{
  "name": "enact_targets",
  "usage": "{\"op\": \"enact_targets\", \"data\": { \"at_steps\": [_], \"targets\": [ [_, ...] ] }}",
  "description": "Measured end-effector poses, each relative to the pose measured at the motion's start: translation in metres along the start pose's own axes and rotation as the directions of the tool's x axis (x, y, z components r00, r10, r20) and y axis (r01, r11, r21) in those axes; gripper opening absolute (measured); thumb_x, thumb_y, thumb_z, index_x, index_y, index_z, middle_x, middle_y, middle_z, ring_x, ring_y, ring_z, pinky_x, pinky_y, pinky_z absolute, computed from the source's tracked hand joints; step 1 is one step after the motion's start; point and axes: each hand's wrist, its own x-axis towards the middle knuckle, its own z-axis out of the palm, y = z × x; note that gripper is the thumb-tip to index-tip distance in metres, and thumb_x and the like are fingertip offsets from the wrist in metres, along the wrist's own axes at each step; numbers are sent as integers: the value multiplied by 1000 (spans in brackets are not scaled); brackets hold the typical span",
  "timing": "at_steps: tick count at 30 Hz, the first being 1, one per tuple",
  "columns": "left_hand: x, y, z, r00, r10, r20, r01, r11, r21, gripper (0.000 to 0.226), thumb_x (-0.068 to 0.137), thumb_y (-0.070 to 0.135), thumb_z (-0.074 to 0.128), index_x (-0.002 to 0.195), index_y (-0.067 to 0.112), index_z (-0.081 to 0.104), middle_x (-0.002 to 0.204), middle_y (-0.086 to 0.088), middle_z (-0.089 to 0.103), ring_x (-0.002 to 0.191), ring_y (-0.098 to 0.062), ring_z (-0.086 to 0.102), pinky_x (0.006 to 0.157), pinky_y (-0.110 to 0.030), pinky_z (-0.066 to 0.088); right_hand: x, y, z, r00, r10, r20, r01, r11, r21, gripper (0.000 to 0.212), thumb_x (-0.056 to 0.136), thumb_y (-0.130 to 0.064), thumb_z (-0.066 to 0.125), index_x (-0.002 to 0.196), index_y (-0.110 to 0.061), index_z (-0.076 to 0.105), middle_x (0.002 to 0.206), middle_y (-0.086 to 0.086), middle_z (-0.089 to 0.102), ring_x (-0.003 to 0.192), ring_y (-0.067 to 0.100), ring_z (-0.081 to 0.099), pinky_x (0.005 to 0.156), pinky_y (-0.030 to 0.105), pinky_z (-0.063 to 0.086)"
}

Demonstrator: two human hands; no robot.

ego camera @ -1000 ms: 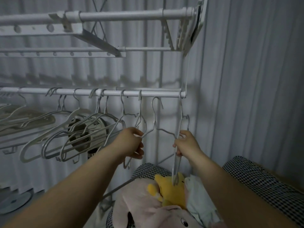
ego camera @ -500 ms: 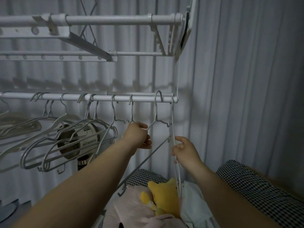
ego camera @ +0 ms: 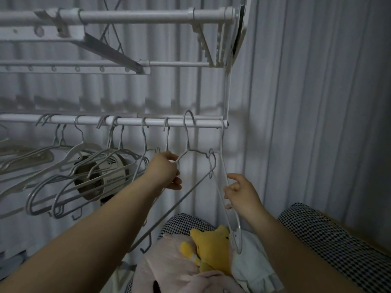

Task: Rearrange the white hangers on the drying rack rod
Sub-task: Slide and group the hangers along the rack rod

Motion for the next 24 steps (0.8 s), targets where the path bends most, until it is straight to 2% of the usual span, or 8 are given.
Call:
{"op": "enact_targets", "data": {
  "at_steps": [2,9,15,19,24],
  "targets": [
    [0,-4,-5,1000,-14,-9,14,1000,4,36,94,-4,30,126,3,44,69,-11,45,49,-19,46,30,-19,46,1,1,0,1000,-5,-6,5,1000,-17,39,91,-5,46,130,-11,42,73,0,48,66,9,50,52,19,50],
    [-2,-4,-20,999,8,-33,-7,999,43,35,93,-2,32,124,6,47,70,-9,47,51,-18,47,32,-21,49,1,3,2,999,-14,-29,13,999,-50,40,93,-5,44,131,-12,42,74,-2,46,63,8,49,39,12,48],
    [-2,0,-30,998,45,-47,-42,997,68,33,95,0,32,122,7,48,69,-9,47,50,-19,47,32,-20,49,1,3,2,999,-14,-42,11,998,-63,39,93,-5,43,131,-13,43,73,-2,48,60,9,50,40,15,50],
    [3,-3,-22,997,15,-76,-8,995,96,35,95,0,32,127,6,45,69,-9,45,48,-20,46,30,-23,47,-1,1,2,999,-6,-33,4,999,-48,40,92,-5,44,131,-14,43,75,-2,49,58,9,51,46,21,52],
    [15,-10,-4,994,-17,-106,29,993,114,41,93,-6,29,130,6,42,78,-16,54,46,-20,50,31,-25,47,-1,-2,-1,999,14,-31,-15,1000,-8,39,92,-5,45,130,-14,44,77,-1,50,62,10,52,40,16,50]
  ]
}}
